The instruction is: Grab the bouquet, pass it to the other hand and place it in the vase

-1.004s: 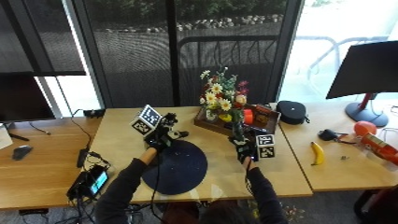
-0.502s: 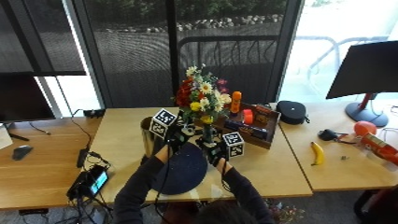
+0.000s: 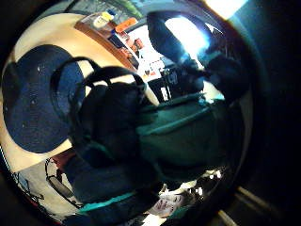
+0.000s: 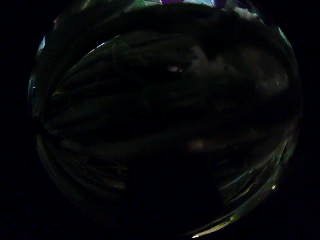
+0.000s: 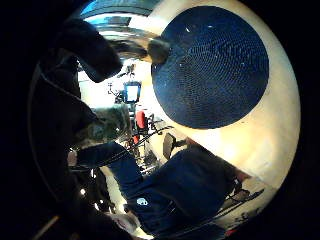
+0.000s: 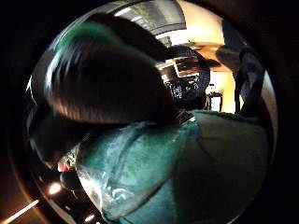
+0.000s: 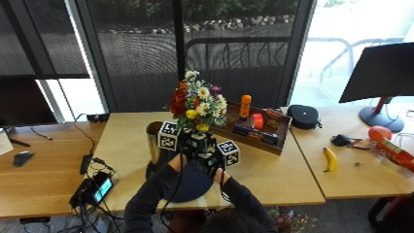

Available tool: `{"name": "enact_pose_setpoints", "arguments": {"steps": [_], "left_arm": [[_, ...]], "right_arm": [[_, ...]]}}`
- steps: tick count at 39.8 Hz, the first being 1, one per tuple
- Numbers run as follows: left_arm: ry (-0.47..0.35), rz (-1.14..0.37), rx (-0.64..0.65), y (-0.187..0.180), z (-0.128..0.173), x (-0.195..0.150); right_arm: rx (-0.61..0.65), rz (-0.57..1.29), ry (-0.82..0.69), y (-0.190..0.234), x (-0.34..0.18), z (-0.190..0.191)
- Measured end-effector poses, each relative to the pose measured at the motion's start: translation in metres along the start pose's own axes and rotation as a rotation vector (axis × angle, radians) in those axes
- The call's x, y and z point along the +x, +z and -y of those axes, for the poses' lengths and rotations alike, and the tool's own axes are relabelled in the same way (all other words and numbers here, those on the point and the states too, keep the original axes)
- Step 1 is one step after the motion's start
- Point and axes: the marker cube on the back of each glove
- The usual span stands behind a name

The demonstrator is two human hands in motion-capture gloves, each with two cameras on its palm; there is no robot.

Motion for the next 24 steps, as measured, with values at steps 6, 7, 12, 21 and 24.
{"name": "enact_pose_setpoints", "arguments": {"steps": [6, 7, 12, 21, 24], "left_arm": [[0.006, 0.019, 0.05, -0.002, 0.001, 0.004], [0.012, 0.031, 0.065, -0.003, 0.0, 0.006], [0.034, 0.085, 0.101, -0.005, -0.005, 0.025], [0.086, 0.107, 0.164, -0.023, -0.015, 0.08], [0.102, 0.11, 0.196, -0.031, -0.018, 0.101]], "right_arm": [[-0.246, 0.268, 0.173, 0.003, -0.008, -0.009], [-0.261, 0.289, 0.189, 0.003, -0.009, -0.009], [-0.394, 0.422, 0.266, -0.003, -0.03, -0.02], [-0.375, 0.366, 0.177, -0.03, -0.033, -0.017], [-0.348, 0.342, 0.161, -0.039, -0.036, -0.017]]}}
